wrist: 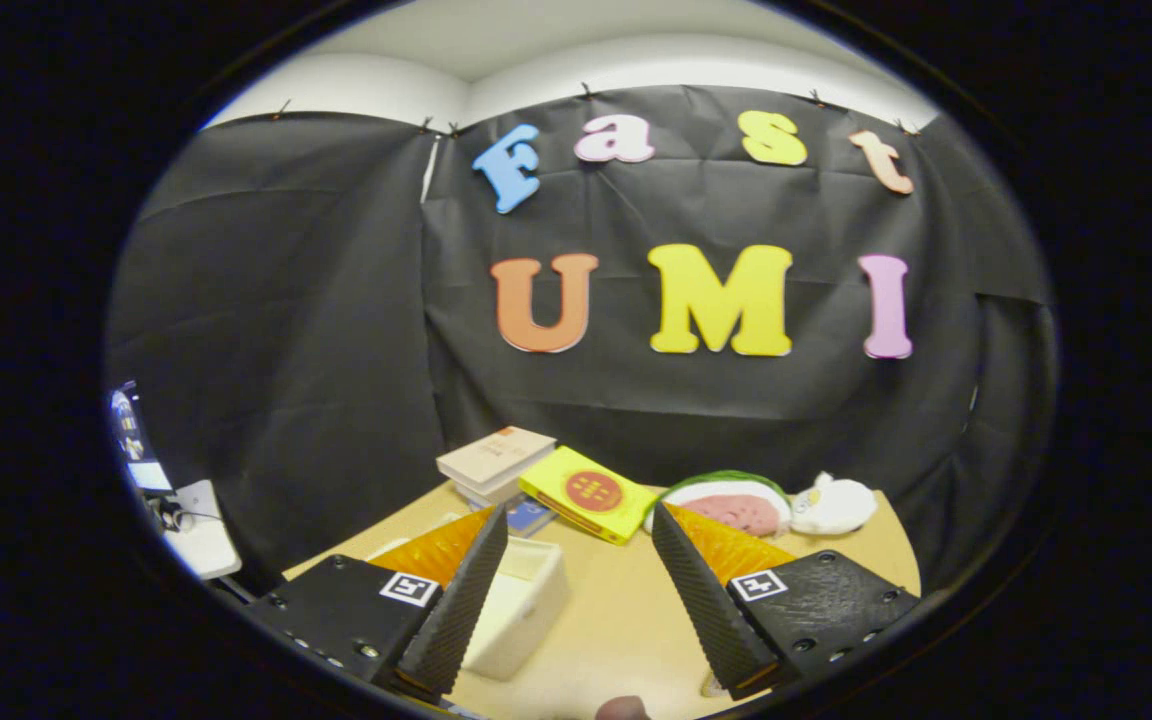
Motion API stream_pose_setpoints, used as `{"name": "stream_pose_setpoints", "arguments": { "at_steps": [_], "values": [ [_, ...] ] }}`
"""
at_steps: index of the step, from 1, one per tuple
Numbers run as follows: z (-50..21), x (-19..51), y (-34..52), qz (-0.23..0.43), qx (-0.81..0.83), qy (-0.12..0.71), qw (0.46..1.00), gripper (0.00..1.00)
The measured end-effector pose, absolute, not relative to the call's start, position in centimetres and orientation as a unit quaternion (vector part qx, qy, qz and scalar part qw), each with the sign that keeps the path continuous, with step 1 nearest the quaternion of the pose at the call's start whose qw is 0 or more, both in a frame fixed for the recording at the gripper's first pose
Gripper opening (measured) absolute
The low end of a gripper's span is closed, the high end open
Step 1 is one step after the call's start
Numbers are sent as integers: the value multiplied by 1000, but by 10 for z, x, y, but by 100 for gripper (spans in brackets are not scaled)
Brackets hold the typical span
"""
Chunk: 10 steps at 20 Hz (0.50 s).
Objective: Open the storage box then place both shoes into the box .Put the left shoe in first, then the right shoe, with the right side of both shoes facing outward in a uniform manner.
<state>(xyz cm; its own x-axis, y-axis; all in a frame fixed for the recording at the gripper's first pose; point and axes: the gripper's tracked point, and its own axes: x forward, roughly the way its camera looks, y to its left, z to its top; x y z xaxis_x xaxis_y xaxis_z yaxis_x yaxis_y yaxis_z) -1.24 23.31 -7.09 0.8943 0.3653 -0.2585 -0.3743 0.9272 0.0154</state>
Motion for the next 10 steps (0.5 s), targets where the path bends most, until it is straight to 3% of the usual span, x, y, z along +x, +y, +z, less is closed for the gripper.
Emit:
{"name": "stream_pose_setpoints", "arguments": {
  "at_steps": [4, 10],
  "values": [
    [-115, 2, 129, 132, -15, 173, 976, 90],
    [-235, 4, 46, 106, -13, 281, 954, 90]
  ]
}}
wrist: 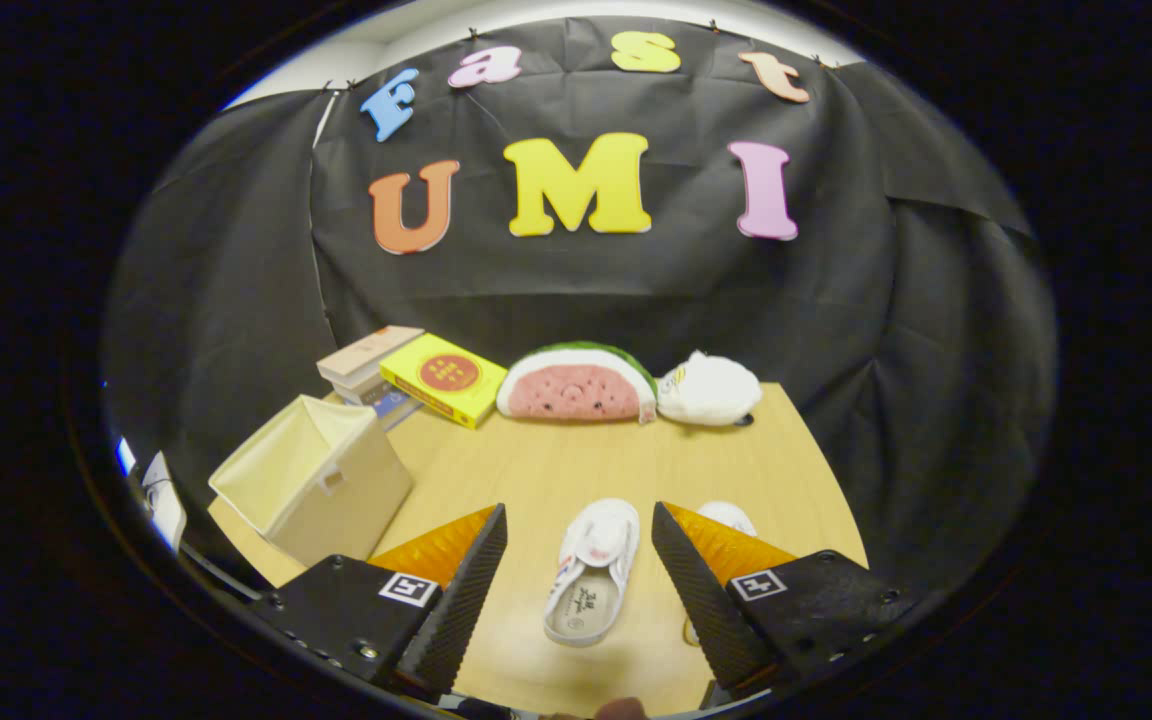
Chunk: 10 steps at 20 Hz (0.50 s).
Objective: Open the storage box then place both shoes into the box .Put the left shoe in first, then the right shoe, with the right side of both shoes facing outward in a uniform manner.
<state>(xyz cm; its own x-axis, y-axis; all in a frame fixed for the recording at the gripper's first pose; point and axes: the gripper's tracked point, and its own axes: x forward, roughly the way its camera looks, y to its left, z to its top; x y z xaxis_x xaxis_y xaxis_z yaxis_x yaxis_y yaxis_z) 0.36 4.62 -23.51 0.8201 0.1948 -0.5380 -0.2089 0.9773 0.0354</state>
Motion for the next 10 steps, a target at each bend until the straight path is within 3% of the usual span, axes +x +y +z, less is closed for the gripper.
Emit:
{"name": "stream_pose_setpoints", "arguments": {
  "at_steps": [10],
  "values": [
    [-379, 37, 21, 98, 5, 397, 912, 90]
  ]
}}
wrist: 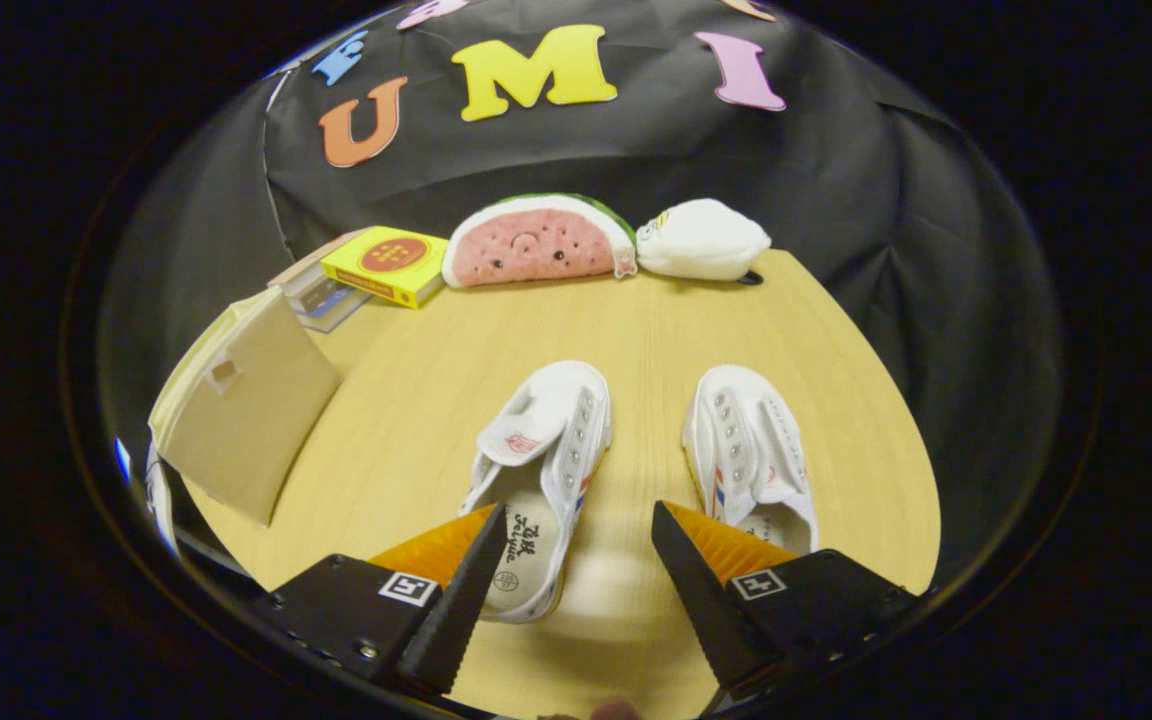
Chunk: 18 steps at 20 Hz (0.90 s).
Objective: Open the storage box then place both shoes into the box .Put the left shoe in first, then the right shoe, with the right side of both shoes facing outward in a uniform manner.
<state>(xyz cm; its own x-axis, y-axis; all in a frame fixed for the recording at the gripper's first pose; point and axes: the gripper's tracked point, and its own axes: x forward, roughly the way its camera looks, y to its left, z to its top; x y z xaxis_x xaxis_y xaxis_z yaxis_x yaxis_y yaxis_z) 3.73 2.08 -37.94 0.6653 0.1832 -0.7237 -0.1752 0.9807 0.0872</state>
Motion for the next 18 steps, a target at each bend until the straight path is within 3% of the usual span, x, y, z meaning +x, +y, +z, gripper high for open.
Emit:
{"name": "stream_pose_setpoints", "arguments": {
  "at_steps": [3, 5, 8, 9, 11, 13, 15, 16, 18],
  "values": [
    [-394, 50, 24, 91, 13, 407, 909, 90],
    [-399, 56, 28, 90, 20, 413, 906, 81],
    [-406, 59, 33, 81, 37, 426, 900, 57],
    [-407, 59, 33, 76, 47, 432, 898, 44],
    [-412, 59, 36, 72, 71, 450, 887, 26],
    [-410, 61, 37, 64, 87, 457, 883, 15],
    [-411, 57, 34, 50, 102, 466, 878, 15],
    [-415, 60, 36, 44, 108, 476, 871, 1],
    [-406, 60, 35, 33, 130, 479, 867, 1]
  ]
}}
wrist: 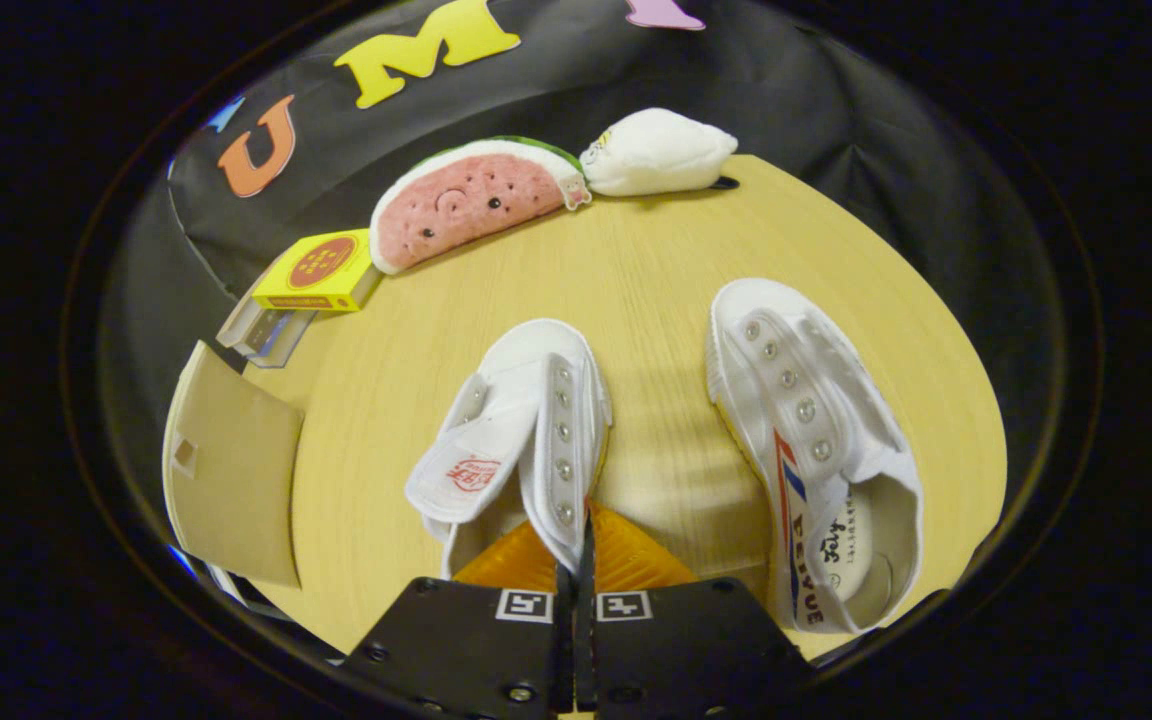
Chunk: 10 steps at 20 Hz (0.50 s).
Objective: Open the storage box then place both shoes into the box .Put the left shoe in first, then the right shoe, with the right side of both shoes facing outward in a uniform manner.
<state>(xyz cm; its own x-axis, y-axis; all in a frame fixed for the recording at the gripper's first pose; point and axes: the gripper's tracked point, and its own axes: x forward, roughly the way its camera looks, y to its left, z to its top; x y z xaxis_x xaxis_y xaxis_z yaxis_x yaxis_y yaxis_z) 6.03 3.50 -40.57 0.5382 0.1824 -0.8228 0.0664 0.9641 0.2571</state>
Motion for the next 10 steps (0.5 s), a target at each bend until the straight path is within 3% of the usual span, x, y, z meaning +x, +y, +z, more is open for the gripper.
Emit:
{"name": "stream_pose_setpoints", "arguments": {
  "at_steps": [10],
  "values": [
    [-357, 27, 101, 47, 236, 494, 836, 0]
  ]
}}
